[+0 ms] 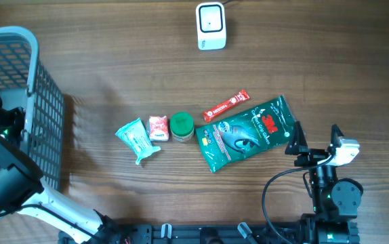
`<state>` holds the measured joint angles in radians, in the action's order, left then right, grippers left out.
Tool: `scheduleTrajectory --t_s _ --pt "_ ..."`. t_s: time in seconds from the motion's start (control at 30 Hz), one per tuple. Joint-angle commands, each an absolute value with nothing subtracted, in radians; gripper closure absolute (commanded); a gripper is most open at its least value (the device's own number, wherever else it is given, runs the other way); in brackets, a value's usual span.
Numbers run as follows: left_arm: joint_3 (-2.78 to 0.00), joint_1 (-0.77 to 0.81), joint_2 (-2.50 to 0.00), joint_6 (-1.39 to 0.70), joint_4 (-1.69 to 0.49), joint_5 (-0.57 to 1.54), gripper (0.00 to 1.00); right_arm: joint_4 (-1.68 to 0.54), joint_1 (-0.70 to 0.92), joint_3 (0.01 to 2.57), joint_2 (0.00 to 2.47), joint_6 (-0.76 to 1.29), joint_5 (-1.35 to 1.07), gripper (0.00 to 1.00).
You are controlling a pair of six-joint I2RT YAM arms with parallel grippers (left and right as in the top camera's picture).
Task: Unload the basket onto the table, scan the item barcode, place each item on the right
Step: 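Grasp the white-green box by its top with the left gripper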
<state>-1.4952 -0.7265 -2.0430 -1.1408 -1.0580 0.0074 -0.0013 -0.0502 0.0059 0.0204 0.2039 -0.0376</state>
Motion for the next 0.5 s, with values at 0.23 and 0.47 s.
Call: scheduleTrajectory --t_s 0.23,0.47 --pt "-1.546 -0.730 -2.028 -1.075 -1.088 -0.053 0.91 0.001 -0.047 0.005 0.014 0.210 -0.046 0.00" --pt "-1.738 -0.731 -1.864 -1.024 -1.191 0.034 0.92 0.001 -0.047 0.005 0.014 0.210 -0.046 0.00"
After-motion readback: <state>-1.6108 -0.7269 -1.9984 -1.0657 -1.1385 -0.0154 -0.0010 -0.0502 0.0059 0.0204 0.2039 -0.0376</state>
